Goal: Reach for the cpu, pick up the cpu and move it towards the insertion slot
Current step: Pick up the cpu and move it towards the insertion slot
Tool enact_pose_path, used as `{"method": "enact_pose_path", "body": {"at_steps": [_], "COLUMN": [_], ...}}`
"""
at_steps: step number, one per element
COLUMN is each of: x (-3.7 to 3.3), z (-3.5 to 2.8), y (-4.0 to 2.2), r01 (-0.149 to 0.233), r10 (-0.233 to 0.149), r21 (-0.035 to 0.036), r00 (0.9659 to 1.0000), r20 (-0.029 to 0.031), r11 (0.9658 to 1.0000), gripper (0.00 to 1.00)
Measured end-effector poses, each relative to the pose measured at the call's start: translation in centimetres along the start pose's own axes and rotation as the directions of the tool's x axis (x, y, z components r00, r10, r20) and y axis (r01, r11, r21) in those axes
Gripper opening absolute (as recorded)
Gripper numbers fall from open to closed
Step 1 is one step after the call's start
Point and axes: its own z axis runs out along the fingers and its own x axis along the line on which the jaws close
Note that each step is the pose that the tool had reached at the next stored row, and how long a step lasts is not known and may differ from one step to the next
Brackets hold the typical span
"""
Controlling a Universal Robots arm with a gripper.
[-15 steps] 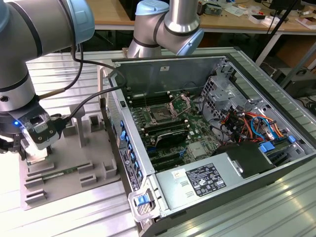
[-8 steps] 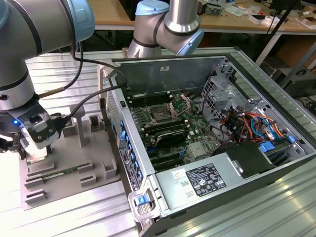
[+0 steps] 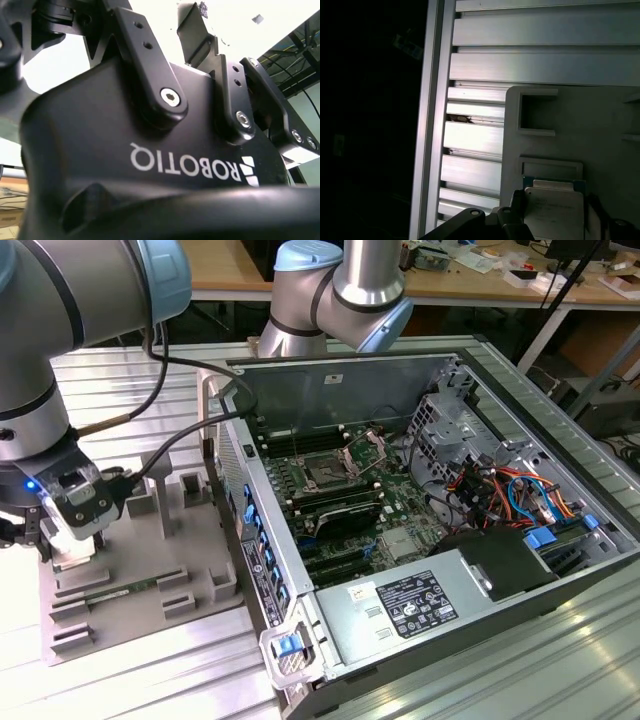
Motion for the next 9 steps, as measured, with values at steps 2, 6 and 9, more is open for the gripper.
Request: {"method": "enact_pose_path", "body": {"at_steps": [2, 6, 9], "x": [0.00, 0.00, 0.00], "z": [-0.06, -0.16, -0.27], "y": [0.00, 0.00, 0.00], "r01": [0.000, 0.000, 0.000], "r10": [0.000, 0.000, 0.000], "r21": [0.0000, 0.0000, 0.0000], "r00": [1.0000, 1.0000, 1.0000], "r20": [0.0000, 0.0001, 0.0000], "r11": [1.0000, 1.0000, 1.0000], "gripper": [0.55, 0.55, 0.55]}}
